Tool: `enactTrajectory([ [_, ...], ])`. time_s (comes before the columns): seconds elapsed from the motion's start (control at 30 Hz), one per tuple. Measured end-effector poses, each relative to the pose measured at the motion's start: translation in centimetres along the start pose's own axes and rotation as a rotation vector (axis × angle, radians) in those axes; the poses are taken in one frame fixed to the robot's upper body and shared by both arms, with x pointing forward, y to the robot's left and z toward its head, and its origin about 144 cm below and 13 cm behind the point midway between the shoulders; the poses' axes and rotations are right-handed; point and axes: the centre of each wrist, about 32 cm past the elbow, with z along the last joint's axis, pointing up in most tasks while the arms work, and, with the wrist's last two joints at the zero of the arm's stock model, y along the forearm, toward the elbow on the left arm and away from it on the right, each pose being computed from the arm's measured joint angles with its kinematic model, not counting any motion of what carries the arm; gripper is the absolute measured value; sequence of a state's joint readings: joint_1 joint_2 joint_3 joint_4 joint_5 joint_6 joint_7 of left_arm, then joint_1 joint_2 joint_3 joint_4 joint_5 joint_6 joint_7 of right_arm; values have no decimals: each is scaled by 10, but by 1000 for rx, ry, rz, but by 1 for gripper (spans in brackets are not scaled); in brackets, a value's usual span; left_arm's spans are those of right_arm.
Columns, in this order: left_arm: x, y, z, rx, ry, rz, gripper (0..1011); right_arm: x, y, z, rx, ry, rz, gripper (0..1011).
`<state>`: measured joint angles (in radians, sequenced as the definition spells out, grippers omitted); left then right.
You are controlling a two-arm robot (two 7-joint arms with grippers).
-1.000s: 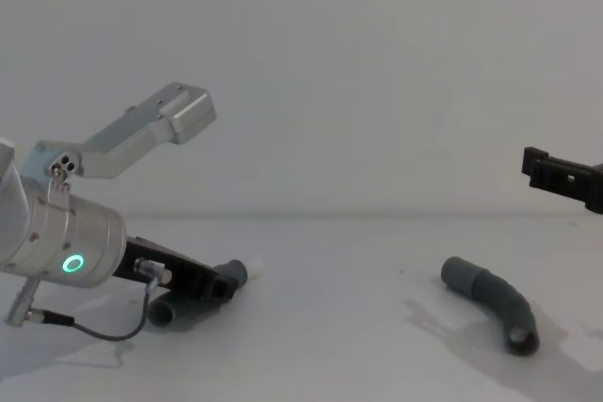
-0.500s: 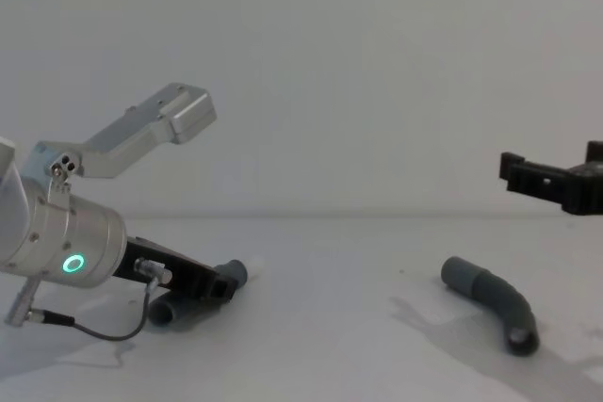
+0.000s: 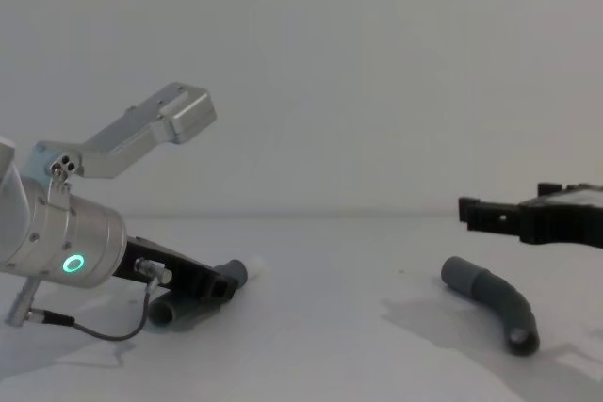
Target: Use both hands to pick up one end of the pipe from the table, align the ends, and insert them.
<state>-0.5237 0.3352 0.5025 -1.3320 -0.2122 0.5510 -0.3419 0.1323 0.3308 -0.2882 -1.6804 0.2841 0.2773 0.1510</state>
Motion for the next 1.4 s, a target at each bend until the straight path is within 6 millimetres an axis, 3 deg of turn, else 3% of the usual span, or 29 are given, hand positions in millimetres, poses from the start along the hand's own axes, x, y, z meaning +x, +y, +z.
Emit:
enactTrajectory([
  [0.7, 0, 0, 0, 0, 0, 0, 351, 22, 25, 13, -215, 1, 49, 1001],
  [1.4, 0, 0, 0, 0, 0, 0, 351, 31, 38, 5, -295, -8, 60, 1002],
])
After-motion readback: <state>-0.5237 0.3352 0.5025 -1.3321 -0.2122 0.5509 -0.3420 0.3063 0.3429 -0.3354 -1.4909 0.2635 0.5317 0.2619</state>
